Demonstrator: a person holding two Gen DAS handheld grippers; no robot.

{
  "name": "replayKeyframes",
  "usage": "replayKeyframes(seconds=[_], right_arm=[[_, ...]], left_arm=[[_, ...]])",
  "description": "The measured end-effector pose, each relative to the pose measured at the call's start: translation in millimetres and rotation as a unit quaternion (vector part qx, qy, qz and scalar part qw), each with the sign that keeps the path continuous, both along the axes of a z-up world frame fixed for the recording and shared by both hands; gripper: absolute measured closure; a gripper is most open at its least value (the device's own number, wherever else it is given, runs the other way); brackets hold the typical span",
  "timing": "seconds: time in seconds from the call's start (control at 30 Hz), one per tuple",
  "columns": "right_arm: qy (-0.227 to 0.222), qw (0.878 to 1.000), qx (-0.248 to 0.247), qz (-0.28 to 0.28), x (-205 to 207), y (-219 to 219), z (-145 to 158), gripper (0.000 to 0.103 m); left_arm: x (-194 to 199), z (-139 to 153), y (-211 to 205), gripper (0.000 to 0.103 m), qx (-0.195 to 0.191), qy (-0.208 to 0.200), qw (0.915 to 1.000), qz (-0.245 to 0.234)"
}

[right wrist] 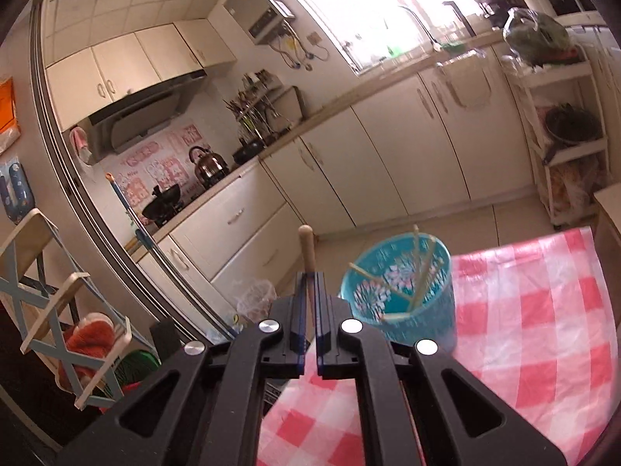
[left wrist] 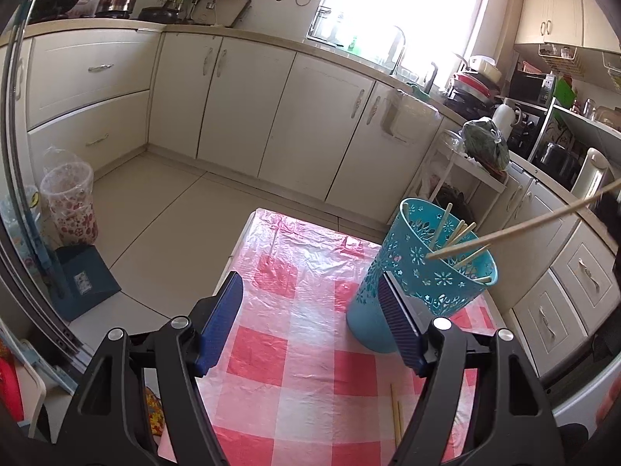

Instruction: Organize utensils

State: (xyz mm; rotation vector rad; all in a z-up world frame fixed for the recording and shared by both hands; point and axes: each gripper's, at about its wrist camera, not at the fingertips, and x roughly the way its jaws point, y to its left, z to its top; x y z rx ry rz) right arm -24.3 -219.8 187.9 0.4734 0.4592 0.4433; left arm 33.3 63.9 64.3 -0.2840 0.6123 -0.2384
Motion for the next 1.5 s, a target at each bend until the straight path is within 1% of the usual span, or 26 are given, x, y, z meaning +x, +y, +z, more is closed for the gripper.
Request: replayKeyframes(seconds=[0.17, 0.3, 0.43, 0.53, 0.6, 0.63, 0.67, 0.7, 0.73, 0.8, 0.83, 0.9, 0.97, 1.03, 1.1, 1.13, 1.17, 1.2, 1.23, 1.27, 1.3, 1.33, 1.37, 1.43, 1.47, 1.5], right_arm=[[-0.032, 0.999, -0.027, -0.018, 26, 1, 32, 0.101], [-0.038, 0.997, -0.054, -0.041, 43, 3, 33, 0.101], [-0.013, 0.997, -0.056, -0.053, 58, -3, 17, 0.101], [0.022, 0.997, -0.057, -0.042, 57, -9, 4, 0.101], [0.058, 0.995, -0.079, -0.023, 47, -9, -14, 0.1], [0.085, 0.992, -0.096, -0.008, 42, -8, -27, 0.09], [0.109, 0.987, -0.117, 0.008, 35, -5, -43, 0.078], [0.131, 0.98, -0.144, 0.027, 31, 0, -60, 0.06], [0.157, 0.97, -0.178, 0.049, 26, 7, -80, 0.06], [0.2, 0.946, -0.248, 0.064, 20, 19, -120, 0.061], [0.213, 0.936, -0.269, 0.08, 19, 24, -137, 0.067], [0.232, 0.922, -0.295, 0.098, 20, 33, -165, 0.071], [0.24, 0.913, -0.314, 0.104, 25, 39, -183, 0.074], [0.247, 0.906, -0.327, 0.104, 28, 41, -197, 0.083], [0.257, 0.902, -0.329, 0.11, 31, 41, -209, 0.086], [0.252, 0.901, -0.336, 0.111, 29, 42, -211, 0.089], [0.247, 0.899, -0.344, 0.114, 26, 43, -211, 0.09], [0.248, 0.898, -0.344, 0.116, 24, 42, -210, 0.094], [0.25, 0.899, -0.34, 0.115, 22, 39, -208, 0.097], [0.249, 0.904, -0.328, 0.115, 17, 37, -203, 0.097], [0.245, 0.914, -0.301, 0.118, 11, 34, -194, 0.097], [0.238, 0.927, -0.26, 0.124, 6, 29, -181, 0.097], [0.221, 0.943, -0.212, 0.131, -1, 24, -161, 0.097], [0.165, 0.968, -0.129, 0.136, -9, 15, -115, 0.097], [0.125, 0.979, -0.095, 0.128, -11, 10, -87, 0.097], [0.085, 0.987, -0.07, 0.114, -12, 5, -62, 0.097]], left_arm=[[7, -4, 6, 0.035, -0.018, 0.017, 0.9997, 0.009], [9, -6, 7, 0.035, -0.022, 0.022, 0.9995, 0.008], [10, -7, 6, 0.035, -0.022, 0.027, 0.9994, 0.002], [12, -9, 7, 0.035, -0.021, 0.031, 0.9993, 0.003], [14, -11, 9, 0.035, -0.019, 0.037, 0.9991, 0.006], [16, -12, 10, 0.035, -0.02, 0.042, 0.9989, 0.009], [17, -13, 11, 0.035, -0.022, 0.047, 0.9986, 0.01], [18, -15, 12, 0.035, -0.024, 0.052, 0.9983, 0.012], [18, -16, 12, 0.035, -0.026, 0.056, 0.998, 0.012], [19, -18, 10, 0.035, -0.026, 0.06, 0.9978, 0.011], [18, -19, 8, 0.035, -0.024, 0.06, 0.9979, 0.01], [16, -19, 4, 0.035, -0.014, 0.058, 0.9982, 0.007], [16, -21, 2, 0.035, -0.005, 0.058, 0.9983, 0.006], [17, -23, 1, 0.034, -0.003, 0.062, 0.9981, 0.008], [19, -25, 2, 0.034, -0.004, 0.066, 0.9978, 0.009], [19, -26, 2, 0.034, -0.003, 0.068, 0.9977, 0.009], [20, -27, 2, 0.034, -0.002, 0.069, 0.9976, 0.008], [20, -28, 1, 0.034, -0.002, 0.07, 0.9975, 0.007], [20, -28, 0, 0.034, -0.001, 0.071, 0.9975, 0.006], [21, -28, 0, 0.034, -0.001, 0.071, 0.9974, 0.005], [20, -27, 0, 0.034, -0.002, 0.072, 0.9974, 0.004], [20, -27, 1, 0.034, -0.003, 0.071, 0.9974, 0.004], [20, -27, 1, 0.034, -0.004, 0.071, 0.9975, 0.004], [20, -28, 2, 0.034, -0.006, 0.073, 0.9973, 0.005], [20, -29, 2, 0.034, -0.009, 0.076, 0.9971, 0.004], [21, -29, 1, 0.034, -0.012, 0.078, 0.9969, 0.003]])
